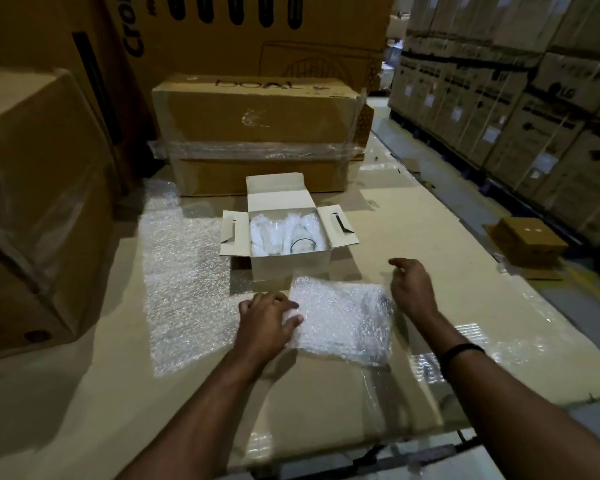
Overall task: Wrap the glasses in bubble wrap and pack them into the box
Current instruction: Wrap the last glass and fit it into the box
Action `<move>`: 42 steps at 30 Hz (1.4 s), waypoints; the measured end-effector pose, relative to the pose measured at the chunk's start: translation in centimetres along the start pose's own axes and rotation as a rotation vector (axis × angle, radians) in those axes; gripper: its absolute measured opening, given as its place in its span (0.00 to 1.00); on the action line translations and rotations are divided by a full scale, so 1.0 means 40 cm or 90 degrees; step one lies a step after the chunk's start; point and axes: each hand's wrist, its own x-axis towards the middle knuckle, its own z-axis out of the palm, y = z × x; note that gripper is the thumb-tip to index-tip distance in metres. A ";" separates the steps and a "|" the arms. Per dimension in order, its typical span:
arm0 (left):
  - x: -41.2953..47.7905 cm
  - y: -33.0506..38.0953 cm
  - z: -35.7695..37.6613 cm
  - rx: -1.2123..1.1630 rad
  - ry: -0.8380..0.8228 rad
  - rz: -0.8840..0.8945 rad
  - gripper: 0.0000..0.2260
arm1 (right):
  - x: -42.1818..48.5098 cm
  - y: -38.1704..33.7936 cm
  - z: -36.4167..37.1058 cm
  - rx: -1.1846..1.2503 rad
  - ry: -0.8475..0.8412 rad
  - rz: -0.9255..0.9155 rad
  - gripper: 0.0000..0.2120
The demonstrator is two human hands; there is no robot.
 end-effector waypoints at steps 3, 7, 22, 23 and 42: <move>0.029 0.027 0.003 0.071 0.023 -0.156 0.18 | -0.076 -0.023 0.067 -0.181 -0.069 -0.006 0.24; 0.066 0.054 0.016 0.154 -0.082 -0.188 0.18 | -0.107 -0.014 0.104 -0.286 -0.091 0.146 0.32; 0.077 -0.019 -0.071 -0.601 -0.061 -0.198 0.10 | -0.042 -0.066 0.071 0.167 -0.191 0.189 0.10; 0.076 -0.024 -0.076 -0.586 -0.047 -0.200 0.06 | -0.046 -0.073 0.075 0.234 -0.189 0.181 0.10; 0.177 -0.090 -0.200 -0.412 0.304 -0.218 0.12 | 0.051 -0.248 0.097 0.297 -0.033 0.009 0.07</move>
